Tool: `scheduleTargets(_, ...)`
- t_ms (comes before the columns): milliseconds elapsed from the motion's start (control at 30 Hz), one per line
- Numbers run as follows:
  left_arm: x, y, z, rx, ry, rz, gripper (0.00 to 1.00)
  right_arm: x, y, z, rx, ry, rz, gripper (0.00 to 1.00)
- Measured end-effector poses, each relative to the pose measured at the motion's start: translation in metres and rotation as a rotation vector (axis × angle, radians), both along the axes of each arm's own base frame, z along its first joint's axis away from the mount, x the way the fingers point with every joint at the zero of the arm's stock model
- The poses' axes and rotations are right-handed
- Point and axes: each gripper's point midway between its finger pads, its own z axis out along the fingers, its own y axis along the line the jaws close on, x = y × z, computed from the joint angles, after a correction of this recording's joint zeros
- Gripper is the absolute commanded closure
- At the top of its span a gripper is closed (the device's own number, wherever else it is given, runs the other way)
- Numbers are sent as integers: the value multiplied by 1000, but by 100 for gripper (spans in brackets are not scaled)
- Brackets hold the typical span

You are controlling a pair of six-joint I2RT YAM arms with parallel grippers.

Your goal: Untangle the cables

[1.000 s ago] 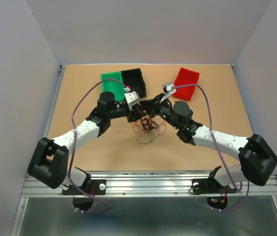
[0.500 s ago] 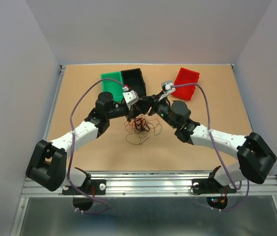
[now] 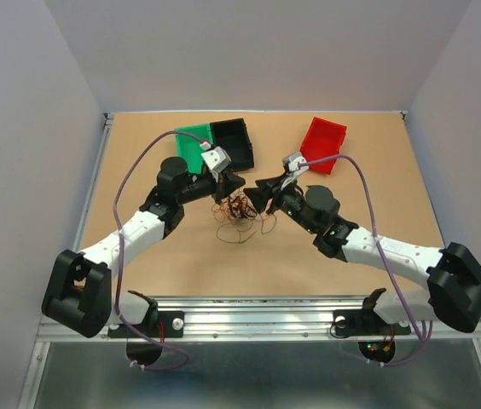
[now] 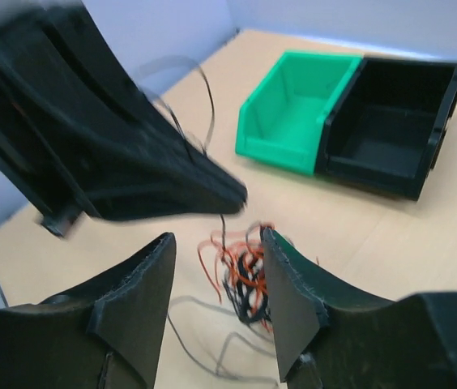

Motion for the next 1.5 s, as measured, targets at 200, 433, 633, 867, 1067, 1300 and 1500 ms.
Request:
scheduleTargets(200, -6, 3, 20, -29, -40, 0, 100, -4, 13, -63, -108, 54, 76, 48)
scheduleTargets(433, -11, 3, 26, -36, -46, -13, 100, 3, 34, -116, -181, 100, 131, 55)
scheduleTargets(633, -18, 6, 39, -32, -36, -12, 100, 18, 42, -138, -218, 119, 105, 90)
scheduleTargets(867, -2, 21, 120, -63, -120, 126, 100, 32, 27, -83, -86, 10, -23, 89)
scheduleTargets(1067, 8, 36, 178, -71, -144, 249, 100, 30, 6, -27, 60, -98, -100, 88)
scheduleTargets(1300, 27, 46, 200, -27, -79, 369, 100, 45, -6, -6, 167, -48, -225, 98)
scheduleTargets(1500, 36, 55, 200, -14, -29, 462, 100, 62, -42, 3, 292, 78, -328, 88)
